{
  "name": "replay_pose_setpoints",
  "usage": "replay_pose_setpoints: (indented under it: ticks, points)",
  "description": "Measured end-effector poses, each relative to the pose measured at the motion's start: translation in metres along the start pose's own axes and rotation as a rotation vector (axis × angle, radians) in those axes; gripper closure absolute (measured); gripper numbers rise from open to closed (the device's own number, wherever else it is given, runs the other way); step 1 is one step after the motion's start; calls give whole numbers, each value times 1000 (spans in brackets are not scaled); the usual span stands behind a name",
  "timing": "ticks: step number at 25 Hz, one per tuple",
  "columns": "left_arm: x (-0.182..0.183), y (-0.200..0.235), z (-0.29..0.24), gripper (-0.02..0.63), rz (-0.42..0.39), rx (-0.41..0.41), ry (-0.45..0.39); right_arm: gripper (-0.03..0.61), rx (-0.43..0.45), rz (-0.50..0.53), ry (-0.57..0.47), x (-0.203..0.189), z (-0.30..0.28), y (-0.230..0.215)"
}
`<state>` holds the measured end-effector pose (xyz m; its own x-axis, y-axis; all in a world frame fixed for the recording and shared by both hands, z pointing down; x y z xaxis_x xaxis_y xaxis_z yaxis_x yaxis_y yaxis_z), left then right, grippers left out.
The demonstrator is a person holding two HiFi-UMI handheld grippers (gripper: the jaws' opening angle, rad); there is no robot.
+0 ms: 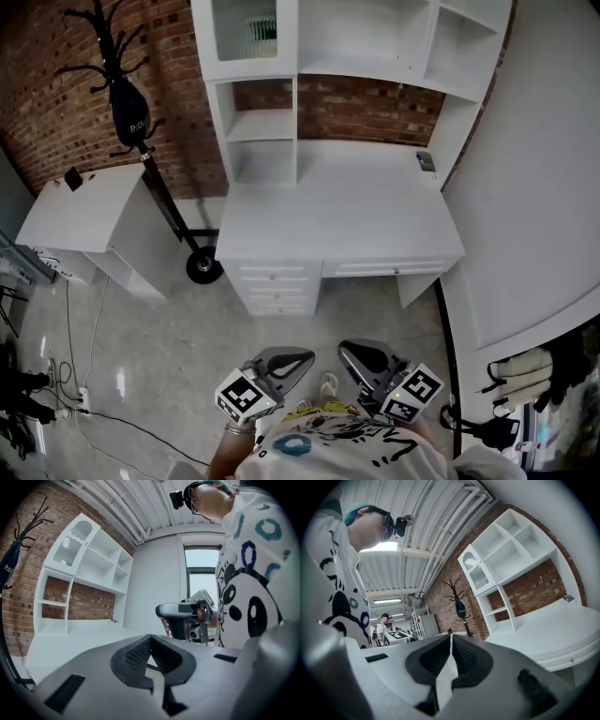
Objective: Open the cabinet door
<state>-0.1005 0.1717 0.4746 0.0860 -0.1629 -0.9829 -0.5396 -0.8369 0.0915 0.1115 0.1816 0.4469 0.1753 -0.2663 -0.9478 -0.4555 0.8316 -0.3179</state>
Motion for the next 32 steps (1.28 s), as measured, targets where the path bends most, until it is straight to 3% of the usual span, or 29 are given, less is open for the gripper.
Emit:
replay_pose_setpoints:
  ticks: [8, 16, 32]
  points:
    - [2, 42, -27, 598, 10, 27, 10, 549, 13, -7, 5, 8, -27, -51]
    - [29, 95, -75, 598, -30, 48, 13, 549, 48, 8, -5, 37, -58, -120]
    - [53, 173, -175, 598, -11, 106, 0, 549, 104, 8, 29, 76, -80, -244]
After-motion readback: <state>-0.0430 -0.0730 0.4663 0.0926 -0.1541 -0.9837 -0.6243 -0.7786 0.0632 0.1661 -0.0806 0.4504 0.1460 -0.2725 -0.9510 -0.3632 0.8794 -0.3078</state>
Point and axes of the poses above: the fingertips, and each gripper's own axes: z backward along the fingers, y to its left, x out of its top, the point moved 10 cm from there along z, backward along the fingers, and after that the axes turned 9 degrees about x, right-handed, at the moved point
